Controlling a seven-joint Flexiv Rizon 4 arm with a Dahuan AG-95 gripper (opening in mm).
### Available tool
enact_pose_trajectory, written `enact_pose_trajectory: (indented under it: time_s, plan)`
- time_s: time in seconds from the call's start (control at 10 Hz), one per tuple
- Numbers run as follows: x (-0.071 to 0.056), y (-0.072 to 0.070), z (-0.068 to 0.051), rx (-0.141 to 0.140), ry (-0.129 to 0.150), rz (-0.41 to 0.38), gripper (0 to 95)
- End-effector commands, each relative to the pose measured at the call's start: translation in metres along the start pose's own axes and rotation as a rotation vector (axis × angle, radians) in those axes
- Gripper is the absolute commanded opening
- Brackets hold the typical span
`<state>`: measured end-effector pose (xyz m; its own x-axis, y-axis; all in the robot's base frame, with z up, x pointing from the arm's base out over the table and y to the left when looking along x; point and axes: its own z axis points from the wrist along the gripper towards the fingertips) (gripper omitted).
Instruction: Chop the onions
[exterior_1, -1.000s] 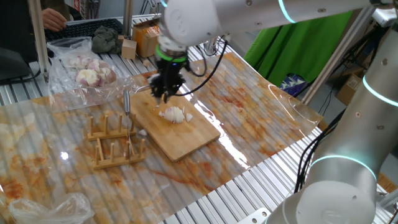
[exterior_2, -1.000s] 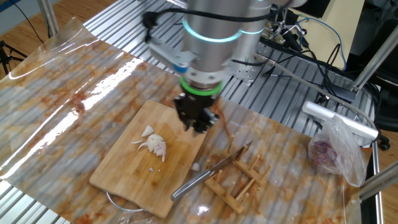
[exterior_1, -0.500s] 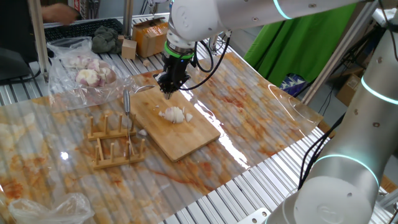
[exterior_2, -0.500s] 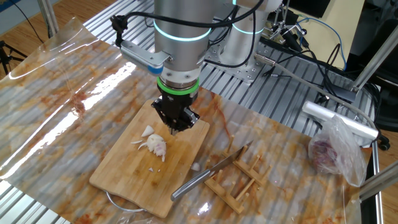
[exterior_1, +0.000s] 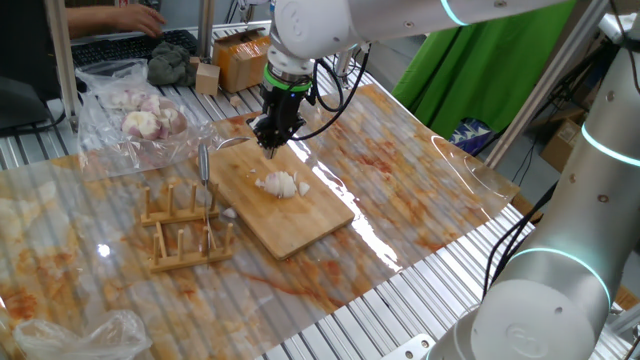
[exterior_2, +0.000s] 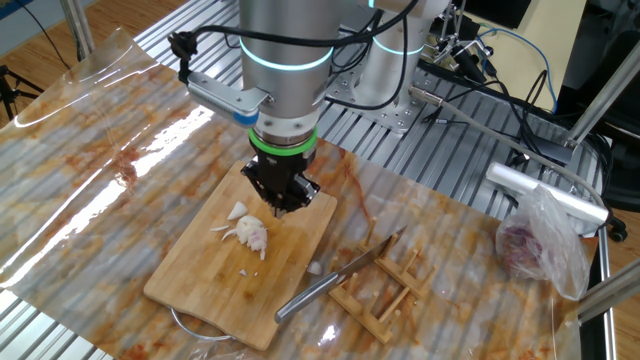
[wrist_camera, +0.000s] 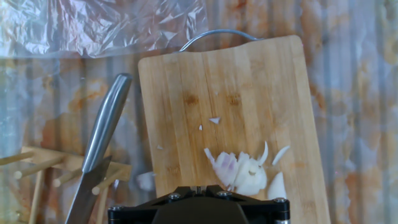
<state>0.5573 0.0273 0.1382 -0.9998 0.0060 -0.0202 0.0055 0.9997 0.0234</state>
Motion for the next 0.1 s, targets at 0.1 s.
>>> enact_pose_trajectory:
  time_s: [0.1]
  plan:
    - [0.0014,-0.0001,-0.0009,0.004,0.011,0.016,19.0]
